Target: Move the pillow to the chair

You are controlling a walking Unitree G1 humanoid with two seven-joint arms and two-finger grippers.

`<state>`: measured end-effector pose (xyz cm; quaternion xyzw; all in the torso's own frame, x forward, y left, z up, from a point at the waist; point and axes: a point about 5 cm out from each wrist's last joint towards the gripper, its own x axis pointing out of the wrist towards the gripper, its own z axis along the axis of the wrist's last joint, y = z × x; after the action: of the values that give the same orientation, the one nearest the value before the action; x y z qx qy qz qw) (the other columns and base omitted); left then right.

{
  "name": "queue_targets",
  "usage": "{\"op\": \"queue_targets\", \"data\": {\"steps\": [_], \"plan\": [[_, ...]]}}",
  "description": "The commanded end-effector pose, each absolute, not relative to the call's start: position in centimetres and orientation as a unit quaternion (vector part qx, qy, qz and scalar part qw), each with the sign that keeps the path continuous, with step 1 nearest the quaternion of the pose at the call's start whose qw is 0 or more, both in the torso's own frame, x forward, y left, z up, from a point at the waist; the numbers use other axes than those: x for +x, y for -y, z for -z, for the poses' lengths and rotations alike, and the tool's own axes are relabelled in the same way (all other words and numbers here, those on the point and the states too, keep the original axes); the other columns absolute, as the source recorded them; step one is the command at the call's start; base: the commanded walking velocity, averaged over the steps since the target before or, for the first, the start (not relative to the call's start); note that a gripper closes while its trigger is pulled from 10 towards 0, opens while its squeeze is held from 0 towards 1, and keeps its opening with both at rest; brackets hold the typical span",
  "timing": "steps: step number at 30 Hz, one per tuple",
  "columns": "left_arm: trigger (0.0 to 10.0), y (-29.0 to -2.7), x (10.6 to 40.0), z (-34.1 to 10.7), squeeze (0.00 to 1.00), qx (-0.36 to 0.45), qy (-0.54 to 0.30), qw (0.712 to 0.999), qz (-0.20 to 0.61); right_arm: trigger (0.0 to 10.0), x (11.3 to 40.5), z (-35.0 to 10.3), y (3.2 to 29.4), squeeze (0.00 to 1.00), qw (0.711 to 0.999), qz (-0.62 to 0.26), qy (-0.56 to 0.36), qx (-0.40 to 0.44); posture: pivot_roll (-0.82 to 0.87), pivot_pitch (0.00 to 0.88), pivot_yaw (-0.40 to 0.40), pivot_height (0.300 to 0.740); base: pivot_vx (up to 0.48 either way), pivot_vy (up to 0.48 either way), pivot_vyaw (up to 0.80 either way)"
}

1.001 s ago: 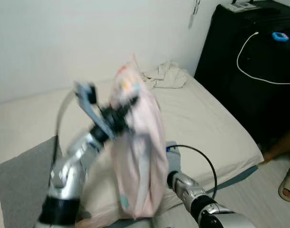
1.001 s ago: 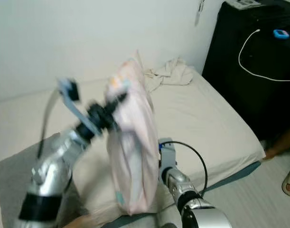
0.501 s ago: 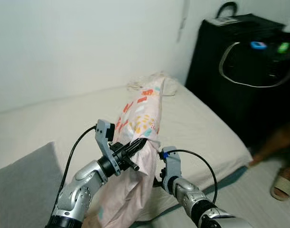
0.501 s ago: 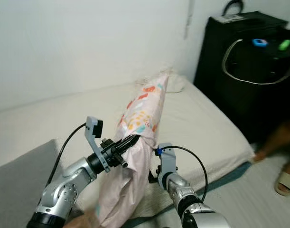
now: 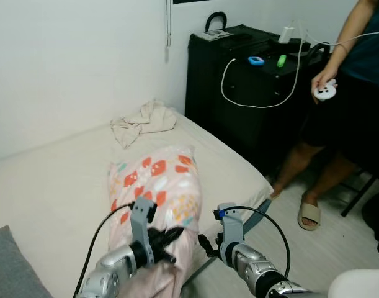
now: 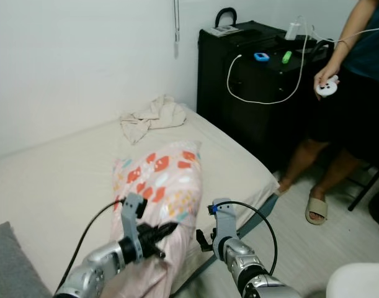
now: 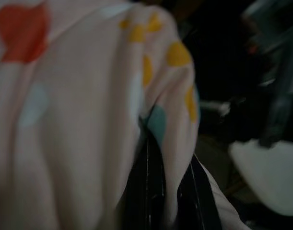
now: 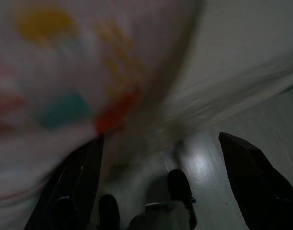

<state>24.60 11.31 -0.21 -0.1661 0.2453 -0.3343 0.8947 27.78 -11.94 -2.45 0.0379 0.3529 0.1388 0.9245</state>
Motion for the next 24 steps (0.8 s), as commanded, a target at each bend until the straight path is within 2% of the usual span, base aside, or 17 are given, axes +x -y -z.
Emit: {"op": "queue_targets", "data": {"steps": [1,3,7,18,24], "plan": [[10.0,-12.6,24.2,1.4,0.00,-0.151,-0.269,0.904,0.296,10.0,27.2,3.0,12.0,0.00,0.919,-0.139,-0.369,0.028,-0.11,0.040,0.007,0.740,0.000,0.000,0.00],[10.0,-13.7,23.2,3.5,0.00,-0.141,-0.314,0.906,0.245,10.0,26.3,3.7,12.3,0.00,0.912,-0.138,-0.387,0.015,-0.11,0.041,0.007,0.740,0.000,0.000,0.00],[10.0,-14.5,21.8,5.2,0.00,-0.141,-0.352,0.904,0.196,10.0,25.2,4.6,12.7,0.00,0.902,-0.140,-0.408,-0.003,-0.10,0.044,0.005,0.740,0.000,0.000,0.00],[10.0,-14.6,19.0,7.5,0.00,-0.153,-0.402,0.891,0.143,10.0,24.1,5.5,13.0,0.00,0.891,-0.143,-0.430,-0.016,-0.11,0.046,0.009,0.740,0.000,0.000,0.00],[10.0,-14.5,18.8,7.7,0.00,-0.160,-0.404,0.890,0.137,10.0,23.5,5.8,12.9,0.00,0.885,-0.150,-0.440,-0.019,-0.10,0.048,0.010,0.740,0.000,0.000,0.00]]}}
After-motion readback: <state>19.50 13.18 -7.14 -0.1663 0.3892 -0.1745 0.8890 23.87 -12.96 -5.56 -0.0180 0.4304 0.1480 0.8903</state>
